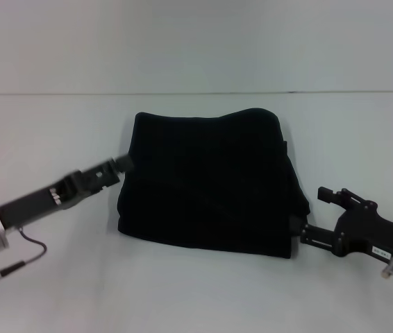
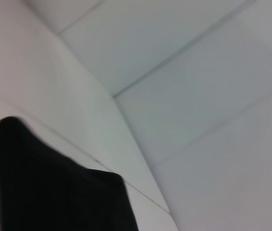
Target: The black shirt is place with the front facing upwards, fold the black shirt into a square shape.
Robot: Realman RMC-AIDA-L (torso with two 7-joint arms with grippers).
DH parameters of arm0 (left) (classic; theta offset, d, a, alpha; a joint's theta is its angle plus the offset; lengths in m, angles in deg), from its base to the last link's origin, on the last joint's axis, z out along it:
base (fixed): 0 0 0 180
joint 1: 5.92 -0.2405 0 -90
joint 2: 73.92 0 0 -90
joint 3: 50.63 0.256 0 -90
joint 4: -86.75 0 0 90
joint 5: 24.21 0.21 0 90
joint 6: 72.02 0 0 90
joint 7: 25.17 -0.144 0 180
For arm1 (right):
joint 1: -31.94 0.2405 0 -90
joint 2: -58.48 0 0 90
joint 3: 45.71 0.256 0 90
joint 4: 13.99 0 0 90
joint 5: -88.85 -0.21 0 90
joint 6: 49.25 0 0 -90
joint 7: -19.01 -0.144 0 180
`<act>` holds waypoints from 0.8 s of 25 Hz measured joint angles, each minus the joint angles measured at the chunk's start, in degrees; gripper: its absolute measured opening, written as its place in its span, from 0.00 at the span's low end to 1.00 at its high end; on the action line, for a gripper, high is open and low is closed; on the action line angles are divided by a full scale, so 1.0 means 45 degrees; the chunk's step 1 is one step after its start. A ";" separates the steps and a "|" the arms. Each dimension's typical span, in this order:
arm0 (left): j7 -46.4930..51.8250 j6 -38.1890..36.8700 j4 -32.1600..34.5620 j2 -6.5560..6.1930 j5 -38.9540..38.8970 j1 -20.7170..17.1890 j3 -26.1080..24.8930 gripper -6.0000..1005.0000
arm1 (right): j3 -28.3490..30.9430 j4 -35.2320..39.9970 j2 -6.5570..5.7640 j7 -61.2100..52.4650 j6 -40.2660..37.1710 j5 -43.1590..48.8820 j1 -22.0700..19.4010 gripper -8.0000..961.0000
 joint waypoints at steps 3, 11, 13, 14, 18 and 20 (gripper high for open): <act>0.2816 0.0867 0.0003 -0.0365 0.0531 0.0287 0.0353 0.87 | 0.0006 0.0105 -0.0008 0.0008 -0.0710 -0.0007 -0.0278 0.98; 0.7013 0.1239 -0.0024 -0.0901 0.2071 0.0564 0.0957 0.87 | 0.0008 0.0184 -0.0026 0.0015 -0.1187 -0.0007 -0.0682 0.98; 0.7453 0.1116 -0.0015 -0.0978 0.2267 0.0542 0.0975 0.86 | 0.0007 0.0187 -0.0023 0.0017 -0.1215 -0.0007 -0.0707 0.98; 0.7568 0.1084 -0.0017 -0.0987 0.2324 0.0541 0.0976 0.86 | 0.0008 0.0188 -0.0022 0.0017 -0.1220 -0.0006 -0.0715 0.98; 0.7711 0.1086 -0.0097 -0.0929 0.2449 0.0616 0.1072 0.86 | 0.0007 0.0190 -0.0020 0.0021 -0.1239 -0.0003 -0.0720 0.98; 0.7745 0.1216 -0.0098 -0.0857 0.2464 0.0650 0.1133 0.86 | 0.0007 0.0202 -0.0020 0.0023 -0.1244 -0.0002 -0.0720 0.98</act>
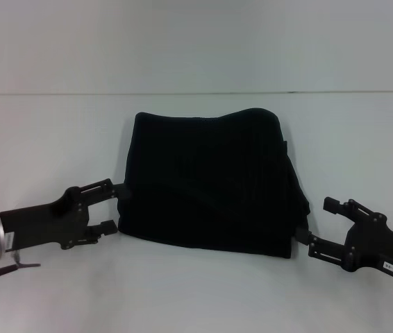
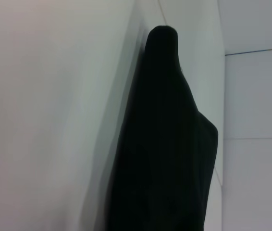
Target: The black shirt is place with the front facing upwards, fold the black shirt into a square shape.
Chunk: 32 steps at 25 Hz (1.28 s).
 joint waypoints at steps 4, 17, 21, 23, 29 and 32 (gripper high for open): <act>0.0153 0.0198 -0.0016 0.0182 0.0025 0.0012 0.0021 0.86 | 0.0000 0.0065 0.0000 -0.0016 -0.0021 0.0000 0.0001 0.98; 0.0268 0.1251 -0.0037 0.0430 0.0331 0.0048 0.0028 0.84 | 0.0000 0.0080 0.0000 -0.0019 -0.0095 -0.0001 0.0003 0.98; 0.0200 0.1487 -0.0038 0.0508 0.0337 0.0124 0.0029 0.84 | 0.0005 0.0084 0.0000 -0.0023 -0.0106 -0.0002 0.0002 0.98; 0.0190 0.1536 -0.0038 0.0510 0.0340 0.0182 0.0028 0.84 | 0.0012 0.0084 0.0000 -0.0036 -0.0125 -0.0001 0.0001 0.98; -0.0007 0.1604 -0.0034 0.0533 0.0340 0.0323 0.0086 0.83 | 0.0020 0.0103 -0.0016 -0.0086 -0.0191 -0.0002 0.0028 0.98; -0.0152 0.1642 -0.0016 0.0562 0.0340 0.0374 0.0232 0.83 | 0.0020 0.0104 -0.0019 -0.0097 -0.0202 -0.0002 0.0032 0.98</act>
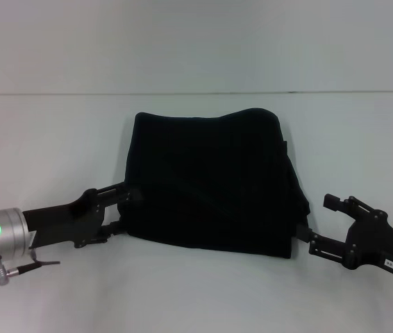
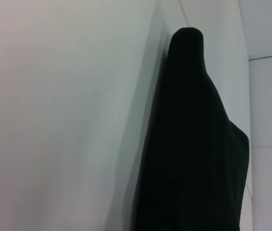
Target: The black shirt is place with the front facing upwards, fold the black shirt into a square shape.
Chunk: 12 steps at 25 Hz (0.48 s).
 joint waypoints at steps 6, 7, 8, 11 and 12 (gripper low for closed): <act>-0.0171 0.0170 0.0132 0.0006 0.0009 0.0063 0.0423 0.83 | 0.0000 0.0056 -0.0002 -0.0016 -0.0017 0.0000 0.0007 0.98; -0.0203 0.0220 0.0172 0.0006 0.0023 0.0090 0.0552 0.82 | 0.0000 0.0080 0.0002 -0.0017 -0.0017 0.0001 0.0008 0.98; -0.0208 0.0313 0.0202 0.0000 0.0057 0.0118 0.0718 0.82 | 0.0000 0.0107 0.0006 -0.0018 -0.0018 0.0000 0.0008 0.98; -0.0195 0.0641 0.0230 0.0006 0.0237 0.0205 0.0984 0.68 | 0.0006 0.0120 0.0006 -0.0020 -0.0041 0.0001 0.0016 0.98; -0.0195 0.0641 0.0230 0.0006 0.0237 0.0205 0.0984 0.64 | 0.0016 0.0124 0.0002 -0.0020 -0.0064 0.0000 0.0023 0.98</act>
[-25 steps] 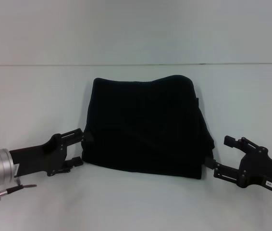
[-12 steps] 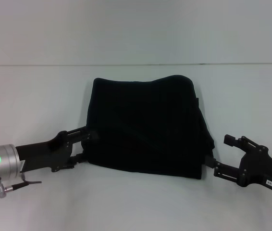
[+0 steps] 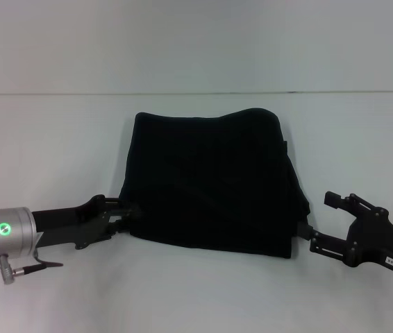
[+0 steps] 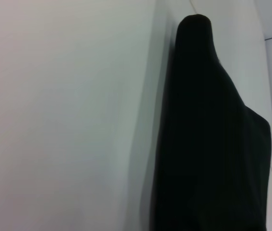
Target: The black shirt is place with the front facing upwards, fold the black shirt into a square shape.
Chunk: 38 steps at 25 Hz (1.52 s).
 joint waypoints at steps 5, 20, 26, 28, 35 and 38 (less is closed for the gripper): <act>-0.0091 0.0284 0.0034 0.0020 0.0075 0.0018 0.0001 0.45 | 0.0146 0.0013 -0.0003 0.0000 -0.0077 -0.0002 -0.0018 0.98; -0.1090 0.0085 0.0017 0.0059 -0.0286 -0.0079 -0.0180 0.08 | 0.0391 0.0013 0.0017 0.0000 -0.0111 -0.0020 -0.0060 0.98; -0.1373 -0.0331 -0.0012 -0.0006 -0.0380 -0.0258 -0.0278 0.07 | 0.0580 0.0070 0.0007 0.0000 -0.0114 -0.0019 -0.0070 0.98; -0.1790 -0.0746 -0.0033 -0.0005 -0.0392 -0.0372 -0.0708 0.07 | 0.0624 0.0145 0.0013 0.0000 -0.0121 -0.0019 -0.0068 0.98; -0.2942 -0.2298 -0.0070 -0.0003 -0.0403 -0.1115 -0.1895 0.07 | 0.0799 0.0187 0.0005 0.0000 -0.0155 -0.0019 0.0090 0.98; -0.2990 -0.2659 -0.0080 -0.0008 -0.0407 -0.1533 -0.1959 0.07 | 0.0804 0.0188 0.0017 0.0000 -0.0159 -0.0018 0.0203 0.98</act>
